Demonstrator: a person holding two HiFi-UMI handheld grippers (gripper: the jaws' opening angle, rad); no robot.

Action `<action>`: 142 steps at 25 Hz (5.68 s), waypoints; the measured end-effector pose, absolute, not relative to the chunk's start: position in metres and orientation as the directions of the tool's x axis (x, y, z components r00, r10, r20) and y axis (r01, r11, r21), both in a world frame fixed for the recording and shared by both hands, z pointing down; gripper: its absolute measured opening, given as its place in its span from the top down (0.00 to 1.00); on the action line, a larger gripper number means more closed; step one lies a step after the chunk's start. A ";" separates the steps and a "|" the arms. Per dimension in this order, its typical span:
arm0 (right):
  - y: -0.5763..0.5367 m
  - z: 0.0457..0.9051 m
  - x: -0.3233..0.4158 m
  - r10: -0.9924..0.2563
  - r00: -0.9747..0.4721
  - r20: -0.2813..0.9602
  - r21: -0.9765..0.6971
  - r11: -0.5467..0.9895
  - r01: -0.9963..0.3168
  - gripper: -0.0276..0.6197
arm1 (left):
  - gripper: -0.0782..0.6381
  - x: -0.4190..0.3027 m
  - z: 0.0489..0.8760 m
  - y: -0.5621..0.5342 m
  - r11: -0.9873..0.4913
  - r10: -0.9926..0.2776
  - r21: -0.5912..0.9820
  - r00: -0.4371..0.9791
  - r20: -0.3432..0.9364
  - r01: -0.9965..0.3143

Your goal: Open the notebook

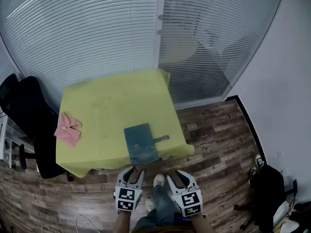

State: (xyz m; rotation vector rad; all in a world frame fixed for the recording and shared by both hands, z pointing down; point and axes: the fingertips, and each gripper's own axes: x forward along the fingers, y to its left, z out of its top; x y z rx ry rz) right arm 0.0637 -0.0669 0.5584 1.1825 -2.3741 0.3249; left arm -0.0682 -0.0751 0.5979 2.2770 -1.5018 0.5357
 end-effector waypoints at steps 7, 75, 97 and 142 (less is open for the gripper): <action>-0.084 0.567 0.054 -0.667 -0.557 0.495 -0.021 0.631 -0.775 0.74 | 0.68 -0.067 0.599 -0.086 -0.375 -0.785 0.061 0.352 0.511 -0.925; -0.129 0.596 0.045 -0.628 -0.565 0.536 -0.106 0.613 -0.783 0.76 | 0.64 -0.044 0.674 -0.126 -0.672 -0.641 -0.263 0.367 0.674 -0.693; -0.123 0.582 0.046 -0.647 -0.564 0.514 -0.083 0.617 -0.783 0.76 | 0.68 -0.049 0.660 -0.122 -0.630 -0.686 -0.290 0.341 0.642 -0.720; -0.102 0.569 0.034 -0.636 -0.610 0.473 -0.124 0.637 -0.761 0.77 | 0.81 -0.076 0.628 -0.103 -0.495 -0.791 -0.325 0.263 0.553 -0.806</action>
